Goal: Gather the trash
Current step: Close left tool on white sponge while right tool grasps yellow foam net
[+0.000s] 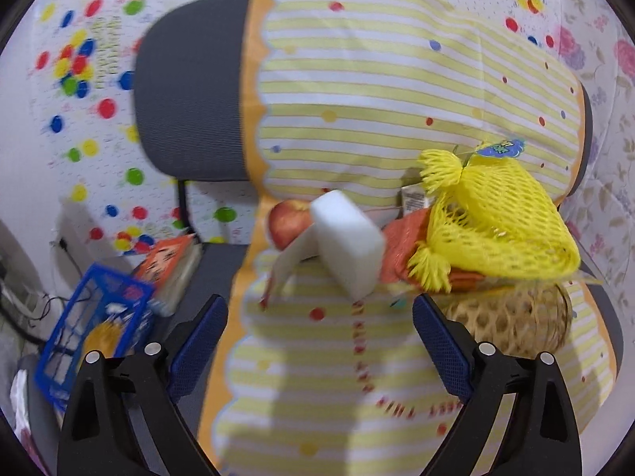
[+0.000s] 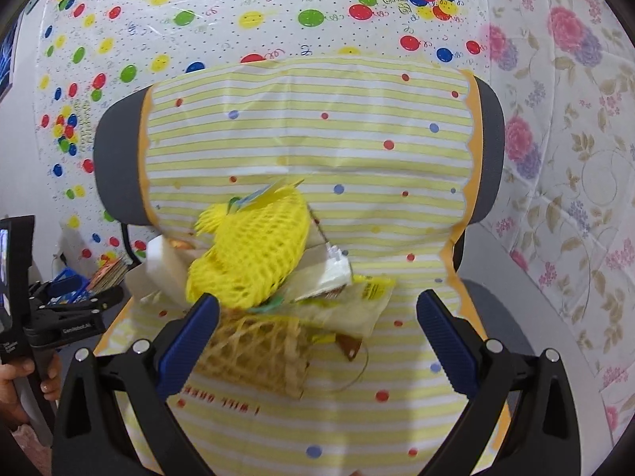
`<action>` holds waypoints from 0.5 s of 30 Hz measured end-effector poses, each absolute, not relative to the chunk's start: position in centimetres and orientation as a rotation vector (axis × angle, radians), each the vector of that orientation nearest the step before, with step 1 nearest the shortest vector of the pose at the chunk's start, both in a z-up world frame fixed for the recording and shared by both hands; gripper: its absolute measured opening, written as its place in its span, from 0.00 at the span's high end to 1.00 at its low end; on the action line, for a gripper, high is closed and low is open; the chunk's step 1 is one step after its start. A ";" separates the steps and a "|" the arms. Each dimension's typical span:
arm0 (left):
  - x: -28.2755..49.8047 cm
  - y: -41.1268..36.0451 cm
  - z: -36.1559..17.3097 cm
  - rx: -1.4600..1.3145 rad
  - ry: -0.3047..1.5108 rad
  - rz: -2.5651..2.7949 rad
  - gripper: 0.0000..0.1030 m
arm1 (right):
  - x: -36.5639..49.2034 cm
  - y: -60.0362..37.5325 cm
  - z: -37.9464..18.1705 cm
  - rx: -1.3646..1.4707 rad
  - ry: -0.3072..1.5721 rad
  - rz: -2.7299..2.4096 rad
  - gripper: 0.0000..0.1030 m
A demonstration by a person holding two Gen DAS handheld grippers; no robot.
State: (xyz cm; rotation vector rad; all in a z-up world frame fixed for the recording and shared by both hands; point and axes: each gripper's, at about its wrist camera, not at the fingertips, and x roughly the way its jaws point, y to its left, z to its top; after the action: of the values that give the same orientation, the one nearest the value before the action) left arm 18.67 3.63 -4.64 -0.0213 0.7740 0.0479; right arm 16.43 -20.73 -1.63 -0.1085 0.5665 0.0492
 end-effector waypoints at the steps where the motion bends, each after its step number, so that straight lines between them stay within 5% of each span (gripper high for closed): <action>1: 19.7 3.3 -4.9 -0.024 0.781 0.044 0.11 | 16.9 -20.9 -1.6 -0.116 0.560 0.042 0.06; 6: 23.9 2.1 -6.0 -0.049 0.795 0.043 0.14 | 18.8 -21.6 -1.8 -0.113 0.568 0.035 0.19; 8: 25.3 1.7 -6.5 -0.040 0.804 0.047 0.31 | 19.4 -21.8 -2.0 -0.114 0.583 0.032 0.25; 12: 27.9 1.6 -8.0 -0.046 0.847 0.068 0.37 | 20.2 -21.9 -2.9 -0.121 0.621 0.023 0.42; 14: 28.0 1.9 -8.3 -0.062 0.860 0.058 0.55 | 20.3 -21.9 -3.3 -0.116 0.639 0.033 0.47; 15: 27.6 2.2 -8.2 -0.076 0.854 0.044 0.55 | 20.3 -21.9 -3.4 -0.114 0.645 0.038 0.48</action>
State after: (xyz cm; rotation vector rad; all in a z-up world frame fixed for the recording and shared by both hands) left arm 27.65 2.24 -8.24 -0.0757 0.8537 0.0439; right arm 20.33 -21.94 -3.36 -0.1141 0.6448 0.0383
